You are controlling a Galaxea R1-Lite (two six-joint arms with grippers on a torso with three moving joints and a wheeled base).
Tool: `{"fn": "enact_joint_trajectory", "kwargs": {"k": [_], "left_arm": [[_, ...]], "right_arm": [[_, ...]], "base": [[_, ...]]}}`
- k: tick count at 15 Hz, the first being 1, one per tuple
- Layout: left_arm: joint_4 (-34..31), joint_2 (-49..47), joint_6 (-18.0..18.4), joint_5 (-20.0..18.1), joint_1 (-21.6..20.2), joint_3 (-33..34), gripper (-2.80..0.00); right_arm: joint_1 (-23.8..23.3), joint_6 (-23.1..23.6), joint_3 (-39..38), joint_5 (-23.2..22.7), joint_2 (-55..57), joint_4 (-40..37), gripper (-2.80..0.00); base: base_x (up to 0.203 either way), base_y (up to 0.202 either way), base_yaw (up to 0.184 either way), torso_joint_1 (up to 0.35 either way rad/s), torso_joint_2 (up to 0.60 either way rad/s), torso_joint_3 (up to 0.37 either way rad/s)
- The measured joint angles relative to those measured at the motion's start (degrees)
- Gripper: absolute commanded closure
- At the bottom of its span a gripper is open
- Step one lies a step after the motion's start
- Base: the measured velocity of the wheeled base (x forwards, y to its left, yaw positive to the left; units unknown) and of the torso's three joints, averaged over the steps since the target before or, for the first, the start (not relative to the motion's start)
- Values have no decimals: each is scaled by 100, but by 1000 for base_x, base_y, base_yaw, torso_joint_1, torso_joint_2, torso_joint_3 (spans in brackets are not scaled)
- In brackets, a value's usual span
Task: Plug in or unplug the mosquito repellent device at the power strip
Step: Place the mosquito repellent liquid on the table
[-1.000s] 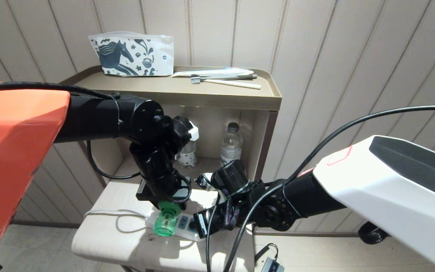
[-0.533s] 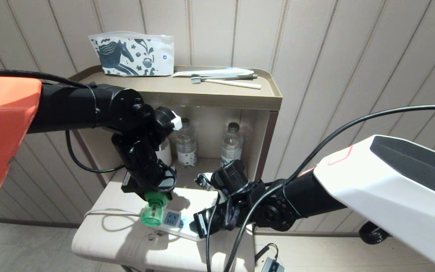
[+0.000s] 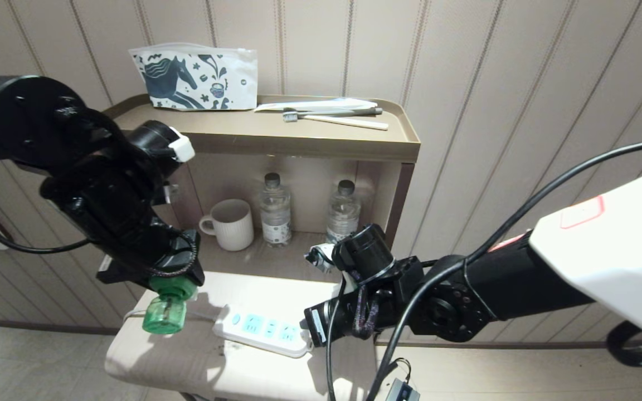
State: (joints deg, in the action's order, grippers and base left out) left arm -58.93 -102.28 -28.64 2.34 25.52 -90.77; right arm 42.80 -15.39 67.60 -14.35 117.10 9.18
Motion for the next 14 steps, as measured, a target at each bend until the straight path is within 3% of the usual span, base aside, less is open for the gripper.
{"fn": "enact_joint_trajectory", "kwargs": {"k": [8, 11, 14], "left_arm": [[45, 2084, 261, 40, -423, 1183, 0], [252, 2798, 273, 69, -463, 1702, 0], [451, 3608, 278, 290, -558, 2203, 0]], "right_arm": [[-220, 142, -694, 164, -2376, -212, 0], [-305, 381, -901, 771, -3584, -890, 0], [-551, 763, -1269, 1807, -5320, -1745, 0]], "base": [[0, 0, 0, 0, 0, 0], [0, 0, 0, 0, 0, 0], [0, 0, 0, 0, 0, 0]]}}
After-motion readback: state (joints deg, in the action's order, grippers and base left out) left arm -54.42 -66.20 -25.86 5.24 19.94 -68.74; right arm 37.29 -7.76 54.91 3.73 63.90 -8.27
